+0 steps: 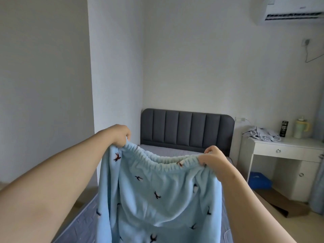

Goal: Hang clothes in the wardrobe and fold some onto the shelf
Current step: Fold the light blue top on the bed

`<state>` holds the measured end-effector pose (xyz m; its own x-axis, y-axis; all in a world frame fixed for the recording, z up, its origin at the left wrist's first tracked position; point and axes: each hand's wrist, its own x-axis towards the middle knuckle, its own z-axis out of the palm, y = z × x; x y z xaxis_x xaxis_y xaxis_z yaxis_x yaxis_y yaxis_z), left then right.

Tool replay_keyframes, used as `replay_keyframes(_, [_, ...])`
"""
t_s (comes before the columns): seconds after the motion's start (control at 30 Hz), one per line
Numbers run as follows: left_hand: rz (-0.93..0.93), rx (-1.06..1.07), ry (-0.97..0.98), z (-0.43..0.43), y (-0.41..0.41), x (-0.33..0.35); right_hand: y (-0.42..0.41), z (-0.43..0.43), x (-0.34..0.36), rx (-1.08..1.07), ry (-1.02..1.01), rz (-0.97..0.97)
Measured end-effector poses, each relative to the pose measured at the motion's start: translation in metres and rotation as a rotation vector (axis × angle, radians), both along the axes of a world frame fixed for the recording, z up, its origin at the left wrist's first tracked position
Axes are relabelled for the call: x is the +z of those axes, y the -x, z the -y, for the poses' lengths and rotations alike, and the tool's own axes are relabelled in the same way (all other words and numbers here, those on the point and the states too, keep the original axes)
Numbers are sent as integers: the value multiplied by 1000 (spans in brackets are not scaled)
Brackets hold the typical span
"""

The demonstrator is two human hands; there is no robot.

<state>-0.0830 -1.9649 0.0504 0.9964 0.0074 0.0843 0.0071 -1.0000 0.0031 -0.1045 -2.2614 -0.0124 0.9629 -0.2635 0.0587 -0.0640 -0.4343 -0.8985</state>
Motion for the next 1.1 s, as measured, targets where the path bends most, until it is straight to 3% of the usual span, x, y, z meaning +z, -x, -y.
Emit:
replay_keyframes(0.13, [33,44,247,-18,-3,-4,-5,12,-14,-18,-79,40])
replay_keyframes(0.27, [33,223,1060,-42,-2,-12,-10,21,-21,-163,-239,72])
replay_keyframes(0.37, [-149,372,1347,-36,4,-32,-14,19,-28,-212,-354,48])
replay_keyframes(0.5, [-164,514,1503,-3,6,-71,-15,5,-39,-217,-496,-41])
replay_keyframes(0.7, [-216,591,1668,61,20,-107,-8,-22,-51,-158,-515,-132])
replay_keyframes(0.83, [-139,445,1766,98,25,-118,0,-38,-53,-5,-490,-115])
replay_keyframes(1.1, [-83,44,1693,119,44,-114,22,-50,-49,266,-765,-107])
